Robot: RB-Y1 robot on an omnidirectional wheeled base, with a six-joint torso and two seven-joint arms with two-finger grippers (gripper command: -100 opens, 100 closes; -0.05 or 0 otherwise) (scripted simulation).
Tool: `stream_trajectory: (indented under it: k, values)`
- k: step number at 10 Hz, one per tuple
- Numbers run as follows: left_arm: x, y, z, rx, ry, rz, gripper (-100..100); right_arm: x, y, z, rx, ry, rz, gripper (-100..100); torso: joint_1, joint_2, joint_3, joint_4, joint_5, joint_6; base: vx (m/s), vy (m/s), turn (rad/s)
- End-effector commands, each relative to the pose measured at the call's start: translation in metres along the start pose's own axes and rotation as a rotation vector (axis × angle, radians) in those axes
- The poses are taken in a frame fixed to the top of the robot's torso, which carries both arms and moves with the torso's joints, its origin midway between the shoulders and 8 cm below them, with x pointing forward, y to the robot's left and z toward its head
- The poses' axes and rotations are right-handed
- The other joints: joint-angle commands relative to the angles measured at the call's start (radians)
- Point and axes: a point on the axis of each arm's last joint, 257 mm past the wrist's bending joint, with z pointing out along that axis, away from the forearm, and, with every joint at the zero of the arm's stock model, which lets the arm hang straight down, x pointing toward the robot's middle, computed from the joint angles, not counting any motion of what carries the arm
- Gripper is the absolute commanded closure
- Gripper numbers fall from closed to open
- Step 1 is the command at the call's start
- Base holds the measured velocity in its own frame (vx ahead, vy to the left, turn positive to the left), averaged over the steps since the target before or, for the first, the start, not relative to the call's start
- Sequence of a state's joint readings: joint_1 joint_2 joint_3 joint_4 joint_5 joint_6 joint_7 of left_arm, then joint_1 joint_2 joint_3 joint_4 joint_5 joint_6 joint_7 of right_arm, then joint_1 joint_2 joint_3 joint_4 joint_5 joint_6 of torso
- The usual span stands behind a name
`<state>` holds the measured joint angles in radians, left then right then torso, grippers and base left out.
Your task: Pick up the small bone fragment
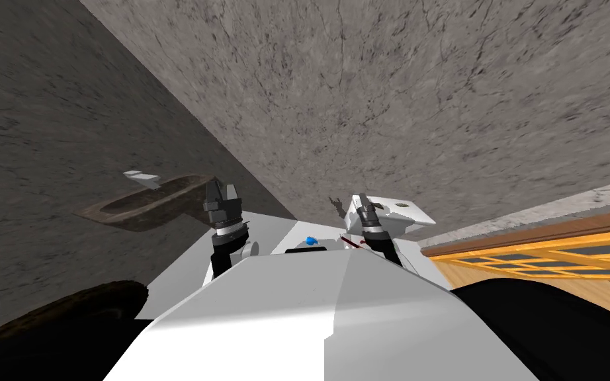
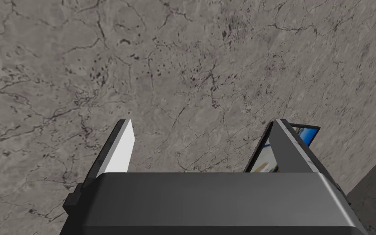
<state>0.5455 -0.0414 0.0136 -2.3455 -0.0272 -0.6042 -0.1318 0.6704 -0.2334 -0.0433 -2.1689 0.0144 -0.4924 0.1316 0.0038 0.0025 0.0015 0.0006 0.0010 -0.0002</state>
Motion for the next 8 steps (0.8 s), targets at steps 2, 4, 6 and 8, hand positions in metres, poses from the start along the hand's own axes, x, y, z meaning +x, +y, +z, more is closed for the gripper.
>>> stream_trajectory:
  k: [2,4,6,8]
  values:
    - [0.0,0.0,0.0,0.0,0.0,0.0,0,0.001,-0.035,-0.023,0.085,0.04,-0.081,-100,-0.001,0.0,0.0,0.0,0.0,0.0,-0.018,0.052,0.135]
    - [0.0,0.0,0.0,0.0,0.0,0.0,0,0.0,-0.06,-0.042,0.148,0.07,-0.135,-100,0.001,0.001,0.001,0.0,0.0,0.0,-0.038,0.087,0.211]
    - [0.0,0.0,0.0,0.0,0.0,0.0,0,-0.002,-0.086,-0.064,0.214,0.102,-0.191,-100,-0.002,-0.001,0.0,0.0,0.0,0.001,-0.003,0.035,0.106]
    - [0.0,0.0,0.0,0.0,0.0,0.0,0,-0.004,-0.107,-0.086,0.274,0.136,-0.248,-100,-0.003,-0.001,0.0,0.0,-0.001,0.0,-0.014,0.041,0.192]
